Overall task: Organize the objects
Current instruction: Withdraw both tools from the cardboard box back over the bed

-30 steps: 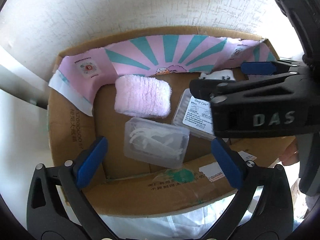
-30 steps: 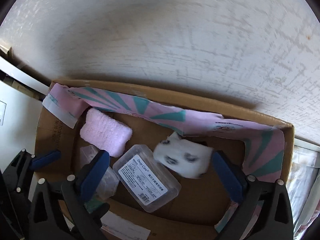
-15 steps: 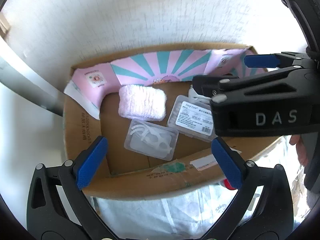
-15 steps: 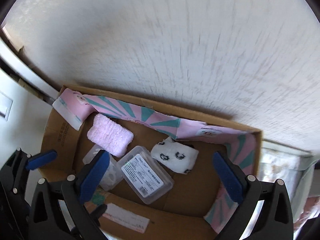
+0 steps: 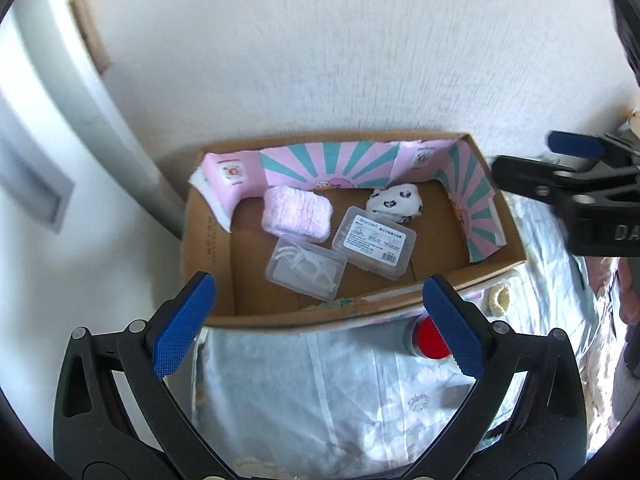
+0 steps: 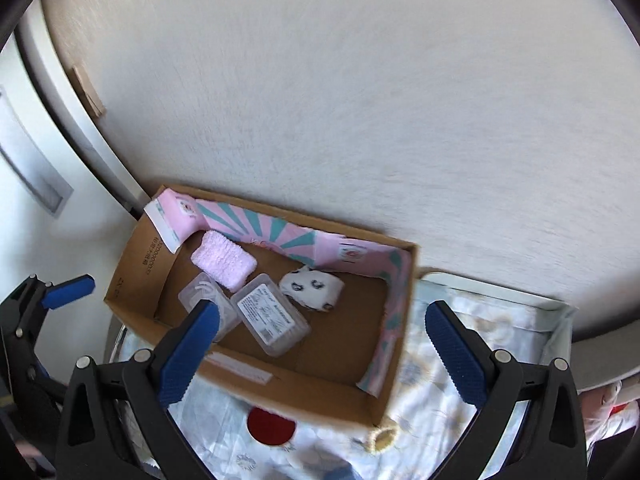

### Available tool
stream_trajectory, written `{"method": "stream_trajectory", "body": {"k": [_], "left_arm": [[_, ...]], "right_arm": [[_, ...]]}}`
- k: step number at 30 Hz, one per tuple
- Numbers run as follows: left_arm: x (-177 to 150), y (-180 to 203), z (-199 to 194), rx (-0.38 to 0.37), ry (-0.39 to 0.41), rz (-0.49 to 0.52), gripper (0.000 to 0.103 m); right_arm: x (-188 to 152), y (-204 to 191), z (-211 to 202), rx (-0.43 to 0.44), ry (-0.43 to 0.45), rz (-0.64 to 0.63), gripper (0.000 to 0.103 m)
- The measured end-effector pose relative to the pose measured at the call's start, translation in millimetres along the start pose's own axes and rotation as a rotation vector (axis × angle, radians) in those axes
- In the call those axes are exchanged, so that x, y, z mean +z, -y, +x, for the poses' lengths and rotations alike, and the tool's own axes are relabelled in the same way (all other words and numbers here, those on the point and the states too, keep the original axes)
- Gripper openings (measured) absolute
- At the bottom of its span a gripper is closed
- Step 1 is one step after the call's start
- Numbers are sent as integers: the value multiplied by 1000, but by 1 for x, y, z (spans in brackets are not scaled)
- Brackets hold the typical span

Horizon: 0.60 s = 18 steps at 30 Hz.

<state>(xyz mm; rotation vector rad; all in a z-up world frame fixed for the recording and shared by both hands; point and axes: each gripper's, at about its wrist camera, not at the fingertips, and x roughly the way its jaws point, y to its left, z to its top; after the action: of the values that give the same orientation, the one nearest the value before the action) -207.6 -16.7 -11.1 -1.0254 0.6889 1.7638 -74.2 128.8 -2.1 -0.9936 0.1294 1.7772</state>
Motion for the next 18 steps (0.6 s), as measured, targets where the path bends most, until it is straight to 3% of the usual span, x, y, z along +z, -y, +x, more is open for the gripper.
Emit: {"method": "stream_trajectory", "body": {"k": [8, 18], "left_arm": [[-24, 7, -49, 6, 113, -35, 103], [-63, 32, -90, -27, 194, -49, 103]], "right_arm": [[-43, 26, -74, -57, 156, 1, 103], [-108, 53, -118, -96, 210, 32, 103]]}}
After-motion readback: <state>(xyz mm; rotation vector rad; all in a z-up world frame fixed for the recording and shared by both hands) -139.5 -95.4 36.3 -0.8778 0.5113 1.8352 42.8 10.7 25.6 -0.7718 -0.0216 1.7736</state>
